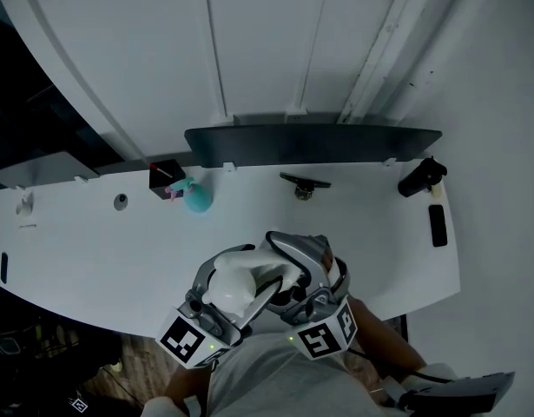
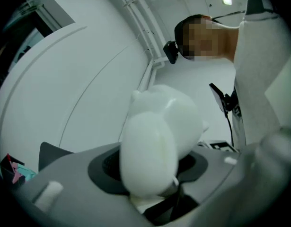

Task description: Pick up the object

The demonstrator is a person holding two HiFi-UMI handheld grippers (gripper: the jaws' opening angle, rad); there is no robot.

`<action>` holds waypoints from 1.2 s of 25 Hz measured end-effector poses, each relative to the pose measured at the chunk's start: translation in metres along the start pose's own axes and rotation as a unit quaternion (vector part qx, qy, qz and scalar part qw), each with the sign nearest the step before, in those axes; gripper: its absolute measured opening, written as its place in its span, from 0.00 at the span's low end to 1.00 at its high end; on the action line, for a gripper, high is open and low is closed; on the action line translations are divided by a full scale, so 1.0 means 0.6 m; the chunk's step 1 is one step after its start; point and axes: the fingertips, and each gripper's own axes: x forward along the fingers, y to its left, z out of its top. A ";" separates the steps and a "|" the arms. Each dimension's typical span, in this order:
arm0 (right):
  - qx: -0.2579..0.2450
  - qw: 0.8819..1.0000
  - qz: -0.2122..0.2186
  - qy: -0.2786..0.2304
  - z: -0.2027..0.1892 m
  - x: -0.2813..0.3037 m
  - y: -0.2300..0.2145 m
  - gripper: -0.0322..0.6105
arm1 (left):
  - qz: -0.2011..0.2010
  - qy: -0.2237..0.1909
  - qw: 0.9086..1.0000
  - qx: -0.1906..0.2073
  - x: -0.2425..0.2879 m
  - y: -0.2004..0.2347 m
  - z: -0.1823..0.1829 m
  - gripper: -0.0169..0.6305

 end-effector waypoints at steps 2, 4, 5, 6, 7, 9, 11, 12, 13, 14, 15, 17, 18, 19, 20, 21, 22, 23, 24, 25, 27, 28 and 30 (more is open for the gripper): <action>0.000 1.000 -0.004 -0.011 0.007 -0.004 0.001 0.85 | 0.010 -0.006 1.000 0.004 -0.001 0.001 0.003 0.37; -0.001 1.000 -0.011 -0.024 0.013 -0.011 0.002 0.85 | 0.019 -0.007 1.000 0.007 -0.001 -0.001 0.005 0.34; -0.001 0.999 -0.015 -0.031 0.015 -0.015 0.003 0.85 | 0.022 -0.006 1.000 0.009 -0.001 -0.005 0.004 0.33; -0.001 0.999 -0.016 -0.036 0.016 -0.020 0.004 0.85 | 0.026 -0.003 1.000 0.011 0.000 -0.011 0.002 0.32; -0.001 0.999 -0.016 -0.040 0.016 -0.026 0.006 0.85 | 0.029 -0.001 0.999 0.012 0.000 -0.016 0.000 0.32; -0.005 0.999 -0.012 -0.046 0.016 -0.041 0.012 0.85 | 0.047 -0.002 0.999 0.012 -0.005 -0.017 -0.002 0.32; -0.001 0.999 -0.009 -0.050 0.013 -0.058 0.018 0.85 | 0.082 -0.010 0.997 0.002 -0.022 0.001 0.002 0.31; 0.008 0.999 -0.010 -0.051 0.009 -0.066 0.018 0.85 | 0.102 -0.014 0.995 -0.003 -0.032 0.012 0.004 0.30; 0.021 0.998 -0.012 -0.053 0.005 -0.074 0.017 0.85 | 0.120 -0.015 0.993 -0.003 -0.042 0.022 0.006 0.30; 0.035 0.998 -0.015 -0.054 0.001 -0.080 0.015 0.85 | 0.134 -0.012 0.991 0.000 -0.050 0.028 0.005 0.29; 0.046 0.997 -0.018 -0.054 -0.002 -0.086 0.014 0.84 | 0.144 -0.009 0.989 0.006 -0.057 0.029 0.004 0.29; 0.058 0.997 -0.017 -0.052 -0.001 -0.095 0.020 0.79 | 0.157 -0.004 0.987 0.015 -0.068 0.022 -0.002 0.29; 0.058 0.997 -0.014 -0.048 0.001 -0.099 0.027 0.77 | 0.161 -0.004 0.987 0.018 -0.073 0.017 -0.004 0.29; 0.057 0.997 -0.013 -0.046 0.005 -0.103 0.034 0.74 | 0.165 -0.006 0.986 0.021 -0.078 0.013 -0.005 0.29; 0.057 0.997 -0.014 -0.045 0.010 -0.107 0.041 0.70 | 0.168 -0.009 0.985 0.023 -0.083 0.010 -0.003 0.29; 0.059 0.997 -0.016 -0.045 0.015 -0.111 0.046 0.65 | 0.171 -0.012 0.985 0.026 -0.088 0.008 0.001 0.29; 0.062 0.997 -0.019 -0.044 0.020 -0.116 0.051 0.61 | 0.175 -0.017 0.984 0.028 -0.095 0.008 0.006 0.29; 0.066 0.997 -0.022 -0.042 0.025 -0.121 0.056 0.59 | 0.179 -0.021 0.983 0.031 -0.104 0.008 0.010 0.29; 0.067 0.997 -0.027 -0.039 0.029 -0.125 0.060 0.56 | 0.183 -0.024 0.982 0.036 -0.114 0.008 0.015 0.29; 0.070 0.996 -0.034 -0.035 0.034 -0.129 0.062 0.52 | 0.187 -0.025 0.981 0.042 -0.126 0.008 0.019 0.29; 0.089 0.994 -0.059 -0.020 0.040 -0.134 0.059 0.38 | 0.193 -0.022 0.979 0.055 -0.151 0.007 0.023 0.29; 0.110 0.991 -0.074 -0.007 0.042 -0.135 0.055 0.25 | 0.194 -0.019 0.979 0.059 -0.164 0.004 0.024 0.29; 0.169 0.981 -0.093 0.026 0.039 -0.134 0.055 0.05 | 0.194 -0.014 0.979 0.062 -0.192 -0.007 0.022 0.29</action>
